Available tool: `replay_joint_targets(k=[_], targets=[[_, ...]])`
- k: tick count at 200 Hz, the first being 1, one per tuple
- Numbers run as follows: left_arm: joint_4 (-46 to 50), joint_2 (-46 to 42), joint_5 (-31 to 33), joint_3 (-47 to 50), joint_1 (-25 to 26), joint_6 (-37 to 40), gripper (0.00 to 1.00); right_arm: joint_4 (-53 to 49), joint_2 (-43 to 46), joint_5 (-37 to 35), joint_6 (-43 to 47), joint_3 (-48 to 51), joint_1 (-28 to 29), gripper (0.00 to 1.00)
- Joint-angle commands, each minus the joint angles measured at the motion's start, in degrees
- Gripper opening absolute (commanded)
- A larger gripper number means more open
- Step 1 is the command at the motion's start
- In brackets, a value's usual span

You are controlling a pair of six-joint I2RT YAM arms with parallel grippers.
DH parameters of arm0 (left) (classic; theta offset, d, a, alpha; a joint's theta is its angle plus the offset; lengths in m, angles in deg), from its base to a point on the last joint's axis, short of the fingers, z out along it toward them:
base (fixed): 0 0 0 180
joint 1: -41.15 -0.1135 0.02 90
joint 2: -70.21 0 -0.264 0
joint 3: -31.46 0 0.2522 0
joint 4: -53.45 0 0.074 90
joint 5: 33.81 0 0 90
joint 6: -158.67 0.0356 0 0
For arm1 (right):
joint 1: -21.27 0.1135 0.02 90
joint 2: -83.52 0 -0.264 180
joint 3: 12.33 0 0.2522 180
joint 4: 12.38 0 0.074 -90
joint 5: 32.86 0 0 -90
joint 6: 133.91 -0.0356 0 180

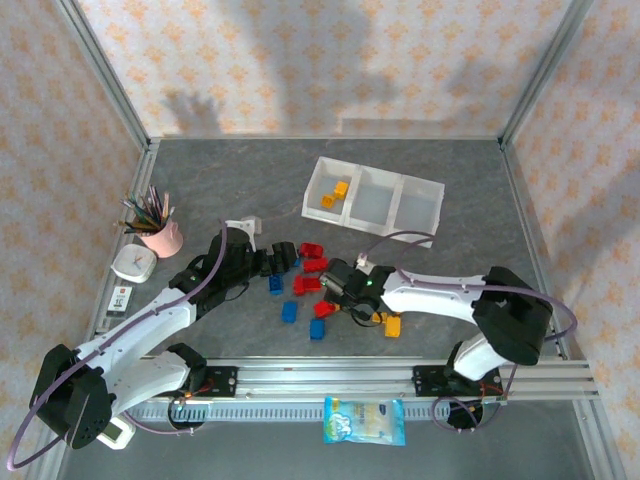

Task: Sort the legos into containers by color
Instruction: Pick up the lego from the bottom-center of the table.

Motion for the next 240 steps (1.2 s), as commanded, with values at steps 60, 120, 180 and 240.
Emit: replay_joint_targets(k=[60,120,180,240], targets=[[2.04,-1.14,2.40,-1.16,0.34,2.06,0.99,3.62,-6.09,-3.17,2.73,-3.94,-3.55,0.54],[2.99,-1.86,2.87,-1.49,0.34,2.04,0.99,-3.72,-6.91,-4.23,6.94,-6.62,-3.88,0.57],[2.77,-2.53,3.96,-0.86,0.35,1.35,0.99,-5.57,-9.47,-3.04,6.87,-7.21,-0.90,0.62],[3.68,-4.32,4.95,-0.66,0.31,1.22,0.99,-6.52,-13.50,-3.74,8.98,-9.69,0.09,0.51]])
